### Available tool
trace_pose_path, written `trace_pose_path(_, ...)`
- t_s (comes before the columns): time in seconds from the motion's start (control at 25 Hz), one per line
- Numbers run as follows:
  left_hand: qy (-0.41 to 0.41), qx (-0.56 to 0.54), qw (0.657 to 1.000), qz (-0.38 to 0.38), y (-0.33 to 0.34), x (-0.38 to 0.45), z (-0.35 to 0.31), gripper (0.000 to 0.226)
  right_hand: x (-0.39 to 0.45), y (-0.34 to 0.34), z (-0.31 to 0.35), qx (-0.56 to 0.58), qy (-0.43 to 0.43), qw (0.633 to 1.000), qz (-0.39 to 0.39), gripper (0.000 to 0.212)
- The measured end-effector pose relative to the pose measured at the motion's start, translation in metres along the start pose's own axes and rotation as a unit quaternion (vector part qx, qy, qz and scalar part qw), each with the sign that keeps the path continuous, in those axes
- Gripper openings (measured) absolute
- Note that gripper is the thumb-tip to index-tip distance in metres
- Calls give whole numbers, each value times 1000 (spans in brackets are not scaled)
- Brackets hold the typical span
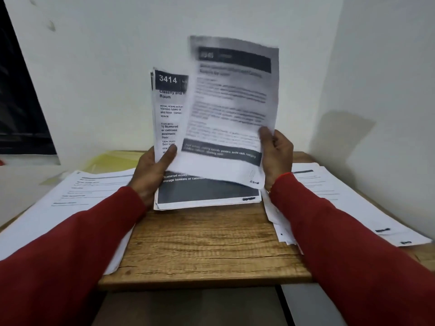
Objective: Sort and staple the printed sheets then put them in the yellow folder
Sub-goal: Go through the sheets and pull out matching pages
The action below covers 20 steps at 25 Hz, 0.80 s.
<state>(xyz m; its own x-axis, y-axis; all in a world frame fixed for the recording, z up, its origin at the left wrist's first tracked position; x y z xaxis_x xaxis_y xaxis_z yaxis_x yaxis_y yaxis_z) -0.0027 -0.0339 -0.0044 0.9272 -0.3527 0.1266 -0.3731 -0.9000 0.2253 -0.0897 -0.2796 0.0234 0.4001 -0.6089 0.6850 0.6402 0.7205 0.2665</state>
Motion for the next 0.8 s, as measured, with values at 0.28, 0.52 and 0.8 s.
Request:
trace_pose_path(0.28,4,7,1000,-20,-5,4,1,14,17,-29,10,59,47,983,-167,41)
trace_pose_path(0.52,2,4,1000,-11,-4,3,2,13,13,-19,12,128,86,981,-120,19)
trace_pose_path(0.8,6,4,1000,-3,-3,1,1,17,13,-14,9,99,51,990,-90,17)
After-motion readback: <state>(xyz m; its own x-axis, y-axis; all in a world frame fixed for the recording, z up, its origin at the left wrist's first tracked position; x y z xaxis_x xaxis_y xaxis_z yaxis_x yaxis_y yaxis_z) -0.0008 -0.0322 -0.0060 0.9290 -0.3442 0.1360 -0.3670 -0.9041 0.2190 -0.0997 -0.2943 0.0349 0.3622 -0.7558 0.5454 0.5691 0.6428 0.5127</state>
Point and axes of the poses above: each hand's wrist, its own x-axis towards the middle knuckle, its own y-axis out of the palm, z = x × y, the point moved 1 cm from there along x, towards the middle knuckle, and after that the axes turned 15 degrees about -y, right-handed, at the moved point
